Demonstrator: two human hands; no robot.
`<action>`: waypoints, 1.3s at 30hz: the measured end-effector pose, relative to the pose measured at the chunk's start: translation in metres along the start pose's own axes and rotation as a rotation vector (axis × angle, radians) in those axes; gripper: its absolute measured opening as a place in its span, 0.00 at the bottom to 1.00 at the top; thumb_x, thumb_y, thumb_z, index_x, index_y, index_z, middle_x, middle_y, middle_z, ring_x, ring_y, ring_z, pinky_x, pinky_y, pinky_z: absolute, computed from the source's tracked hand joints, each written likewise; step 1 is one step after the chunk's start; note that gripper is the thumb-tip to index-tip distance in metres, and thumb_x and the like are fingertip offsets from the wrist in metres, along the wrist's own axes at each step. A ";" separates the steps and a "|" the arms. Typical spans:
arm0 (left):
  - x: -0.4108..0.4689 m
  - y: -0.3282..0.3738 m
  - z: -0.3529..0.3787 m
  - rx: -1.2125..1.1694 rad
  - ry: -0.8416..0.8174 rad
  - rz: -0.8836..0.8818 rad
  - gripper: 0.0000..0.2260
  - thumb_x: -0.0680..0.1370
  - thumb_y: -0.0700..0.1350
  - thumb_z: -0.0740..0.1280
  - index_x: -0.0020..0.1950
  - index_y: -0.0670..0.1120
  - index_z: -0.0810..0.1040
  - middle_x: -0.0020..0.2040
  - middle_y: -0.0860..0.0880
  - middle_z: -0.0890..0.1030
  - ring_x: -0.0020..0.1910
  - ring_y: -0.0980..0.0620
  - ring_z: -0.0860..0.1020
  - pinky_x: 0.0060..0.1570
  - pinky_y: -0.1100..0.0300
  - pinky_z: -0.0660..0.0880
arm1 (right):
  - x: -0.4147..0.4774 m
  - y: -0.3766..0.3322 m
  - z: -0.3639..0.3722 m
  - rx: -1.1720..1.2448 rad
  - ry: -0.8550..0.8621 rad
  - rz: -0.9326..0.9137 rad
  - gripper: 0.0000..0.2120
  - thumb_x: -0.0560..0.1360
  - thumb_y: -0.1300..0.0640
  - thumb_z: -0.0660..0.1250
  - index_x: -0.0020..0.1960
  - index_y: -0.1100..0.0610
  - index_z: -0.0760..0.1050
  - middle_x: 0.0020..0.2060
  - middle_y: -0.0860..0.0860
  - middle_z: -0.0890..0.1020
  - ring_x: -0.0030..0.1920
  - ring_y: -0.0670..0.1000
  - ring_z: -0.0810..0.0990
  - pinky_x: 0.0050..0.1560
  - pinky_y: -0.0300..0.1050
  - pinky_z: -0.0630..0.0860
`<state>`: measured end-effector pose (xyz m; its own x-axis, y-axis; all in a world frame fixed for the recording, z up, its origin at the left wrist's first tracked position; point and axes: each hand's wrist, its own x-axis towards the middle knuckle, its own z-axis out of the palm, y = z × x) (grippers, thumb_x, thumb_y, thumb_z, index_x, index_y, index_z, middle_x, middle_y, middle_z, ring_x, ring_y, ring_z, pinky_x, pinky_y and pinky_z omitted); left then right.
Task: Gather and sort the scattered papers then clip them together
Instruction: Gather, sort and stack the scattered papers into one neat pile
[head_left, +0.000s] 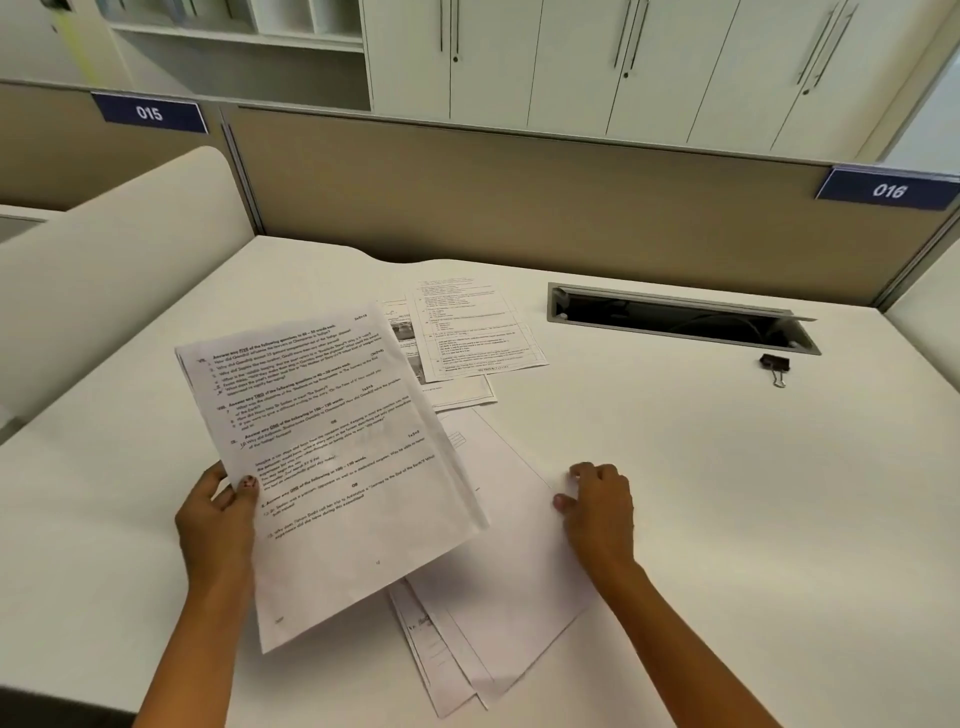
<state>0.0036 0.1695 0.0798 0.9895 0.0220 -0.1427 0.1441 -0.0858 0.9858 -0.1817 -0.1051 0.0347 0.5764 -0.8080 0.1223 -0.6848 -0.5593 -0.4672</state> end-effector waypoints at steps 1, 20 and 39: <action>-0.002 -0.001 0.001 0.004 -0.005 0.000 0.11 0.78 0.40 0.62 0.60 0.46 0.74 0.55 0.46 0.79 0.50 0.42 0.78 0.52 0.46 0.76 | -0.004 -0.006 -0.003 -0.050 -0.045 0.050 0.21 0.71 0.51 0.72 0.58 0.62 0.74 0.53 0.59 0.77 0.53 0.59 0.74 0.53 0.48 0.71; -0.018 -0.007 -0.004 0.019 -0.002 -0.026 0.10 0.79 0.40 0.61 0.59 0.47 0.74 0.55 0.45 0.80 0.51 0.42 0.78 0.54 0.44 0.75 | -0.026 0.002 -0.051 0.303 0.075 0.234 0.08 0.72 0.56 0.71 0.48 0.59 0.78 0.46 0.55 0.83 0.41 0.55 0.78 0.41 0.42 0.70; -0.037 -0.008 0.019 0.094 -0.155 -0.022 0.13 0.79 0.40 0.62 0.63 0.46 0.73 0.57 0.43 0.80 0.47 0.42 0.80 0.50 0.47 0.78 | -0.024 -0.047 -0.109 0.748 0.131 0.119 0.09 0.69 0.51 0.74 0.42 0.55 0.78 0.37 0.47 0.83 0.36 0.48 0.79 0.35 0.39 0.72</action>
<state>-0.0339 0.1501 0.0750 0.9746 -0.1285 -0.1835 0.1590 -0.1800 0.9707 -0.2118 -0.0799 0.1487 0.4282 -0.8963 0.1152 -0.2277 -0.2303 -0.9461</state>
